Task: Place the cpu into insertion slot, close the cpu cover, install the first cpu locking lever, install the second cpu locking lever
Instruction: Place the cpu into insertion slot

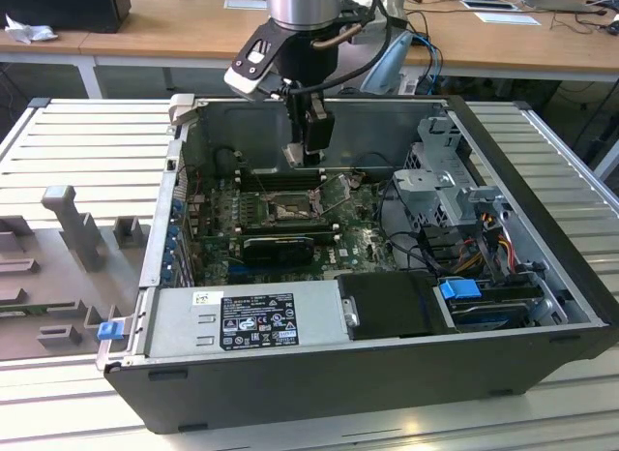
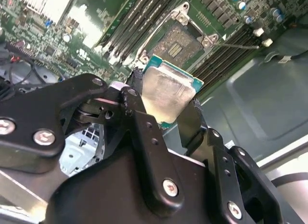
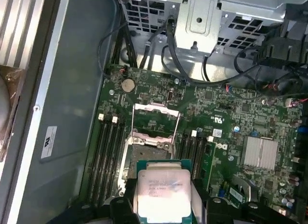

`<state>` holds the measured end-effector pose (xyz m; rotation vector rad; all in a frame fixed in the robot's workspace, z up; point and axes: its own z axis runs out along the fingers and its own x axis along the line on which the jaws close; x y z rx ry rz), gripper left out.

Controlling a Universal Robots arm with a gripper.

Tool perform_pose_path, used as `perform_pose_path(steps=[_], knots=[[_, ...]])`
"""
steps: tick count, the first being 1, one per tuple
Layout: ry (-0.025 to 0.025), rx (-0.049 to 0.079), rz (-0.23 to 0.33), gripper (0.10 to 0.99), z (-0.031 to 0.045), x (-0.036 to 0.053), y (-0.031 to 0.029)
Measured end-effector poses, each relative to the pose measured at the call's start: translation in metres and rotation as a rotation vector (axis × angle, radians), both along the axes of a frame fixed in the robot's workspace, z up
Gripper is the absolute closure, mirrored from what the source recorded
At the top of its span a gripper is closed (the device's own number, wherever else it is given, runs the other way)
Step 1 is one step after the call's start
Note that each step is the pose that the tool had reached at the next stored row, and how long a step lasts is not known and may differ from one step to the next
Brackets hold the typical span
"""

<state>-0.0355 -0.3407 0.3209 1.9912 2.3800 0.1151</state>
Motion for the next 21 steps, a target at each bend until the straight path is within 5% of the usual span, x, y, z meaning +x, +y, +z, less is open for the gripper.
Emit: perform_pose_path(steps=[5, 11, 14, 21], knots=[[0.0023, 0.000, -0.110, 0.557, -0.0105, 0.0000, 0.0000], [0.0059, -0.001, -0.121, 0.557, -0.0237, 0.0000, 0.0000], [0.0082, 0.000, -0.175, 0.557, -0.0315, 0.0000, 0.0000], [0.0082, 0.000, -0.162, 0.557, -0.0491, 0.0000, 0.0001]])
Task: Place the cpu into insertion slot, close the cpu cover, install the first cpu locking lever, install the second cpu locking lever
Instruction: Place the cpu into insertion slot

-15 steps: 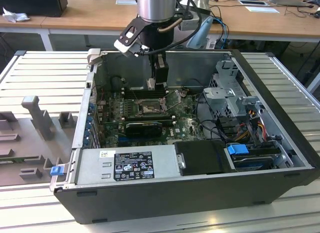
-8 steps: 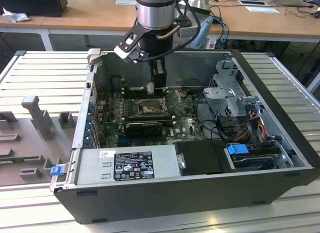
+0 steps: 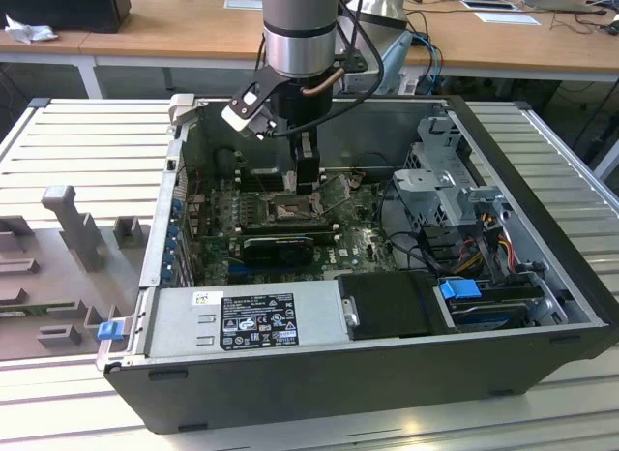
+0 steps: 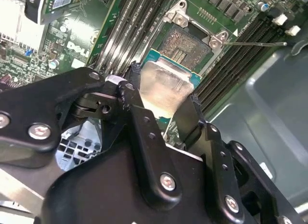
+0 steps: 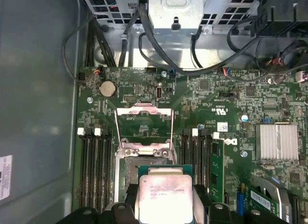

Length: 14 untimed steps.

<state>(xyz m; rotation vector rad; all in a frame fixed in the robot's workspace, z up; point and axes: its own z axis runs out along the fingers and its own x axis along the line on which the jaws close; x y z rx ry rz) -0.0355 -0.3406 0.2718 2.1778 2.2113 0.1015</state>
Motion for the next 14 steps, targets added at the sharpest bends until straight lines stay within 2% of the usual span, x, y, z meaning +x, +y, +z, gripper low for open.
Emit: perform_pose_path(steps=[2, 5, 7, 12, 14], knots=[[0.0000, 0.000, 0.000, 0.557, -0.0037, 0.0000, 0.0000], [0.0000, 0.000, 0.000, 0.557, -0.0149, -0.0012, 0.0001], [0.0000, 0.000, 0.000, 0.557, -0.0187, -0.0016, 0.0011], [-0.0001, 0.001, -0.001, 0.557, -0.0268, -0.0076, 0.0063], [0.0000, 0.001, -0.001, 0.557, -0.0344, -0.0096, 0.0101]])
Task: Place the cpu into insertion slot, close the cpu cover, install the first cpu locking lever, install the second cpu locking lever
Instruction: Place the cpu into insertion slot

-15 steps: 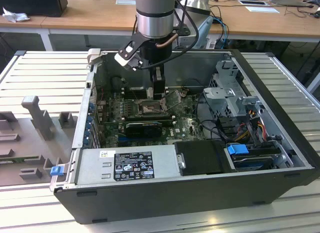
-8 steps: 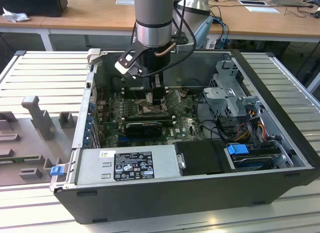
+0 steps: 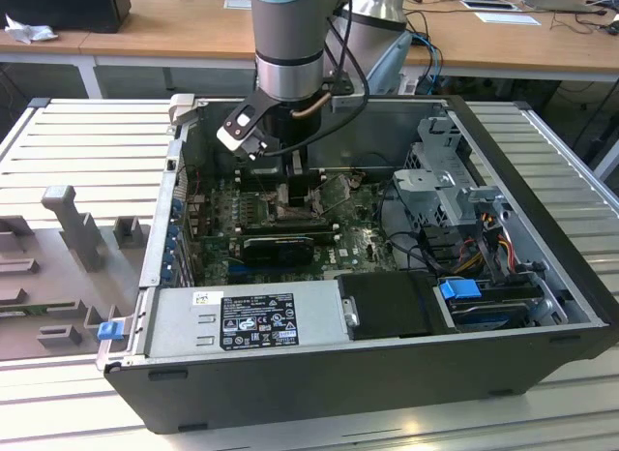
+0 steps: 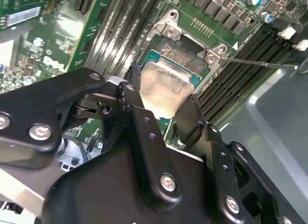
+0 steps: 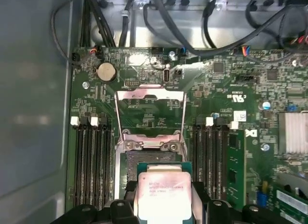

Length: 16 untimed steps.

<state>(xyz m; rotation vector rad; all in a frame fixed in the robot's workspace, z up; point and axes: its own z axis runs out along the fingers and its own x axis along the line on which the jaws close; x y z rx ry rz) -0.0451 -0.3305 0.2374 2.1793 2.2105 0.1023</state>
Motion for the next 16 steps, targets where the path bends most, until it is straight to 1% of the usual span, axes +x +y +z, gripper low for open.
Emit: perform_pose_path(steps=[1, 2, 4, 5, 7, 16], knots=[[0.0000, 0.000, 0.000, 0.557, -0.0018, -0.0003, 0.0007], [0.0000, 0.000, 0.000, 0.557, -0.0057, -0.0004, 0.0017], [0.0000, 0.000, -0.003, 0.557, -0.0104, -0.0004, 0.0033], [0.0000, 0.000, -0.010, 0.557, -0.0147, -0.0005, 0.0050], [0.0000, 0.000, -0.011, 0.557, -0.0198, -0.0004, 0.0060], [0.0001, 0.000, -0.012, 0.557, -0.0232, 0.0002, 0.0060]])
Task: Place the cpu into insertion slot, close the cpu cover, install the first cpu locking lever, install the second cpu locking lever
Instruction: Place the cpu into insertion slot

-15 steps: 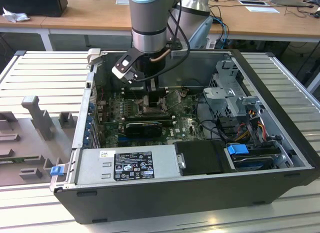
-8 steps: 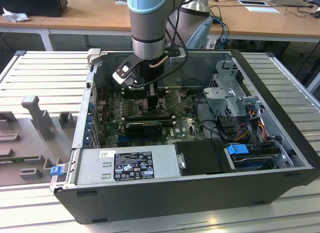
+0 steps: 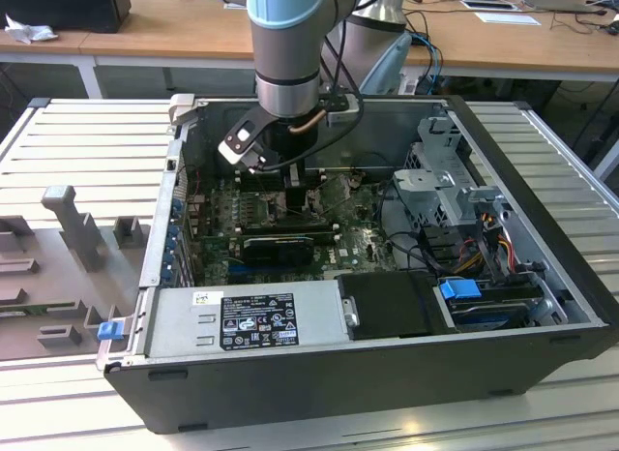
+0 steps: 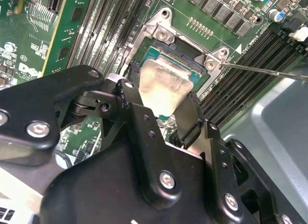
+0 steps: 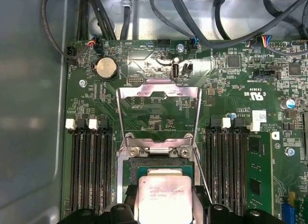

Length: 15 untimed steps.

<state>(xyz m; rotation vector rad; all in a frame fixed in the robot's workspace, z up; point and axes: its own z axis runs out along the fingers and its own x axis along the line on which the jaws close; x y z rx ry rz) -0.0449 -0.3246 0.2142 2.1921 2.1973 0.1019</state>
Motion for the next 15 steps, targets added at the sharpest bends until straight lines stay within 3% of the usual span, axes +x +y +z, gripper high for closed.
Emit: perform_pose_path(steps=[15], knots=[[-0.0001, 0.000, -0.017, 0.557, -0.0099, 0.0023, 0.0035]])
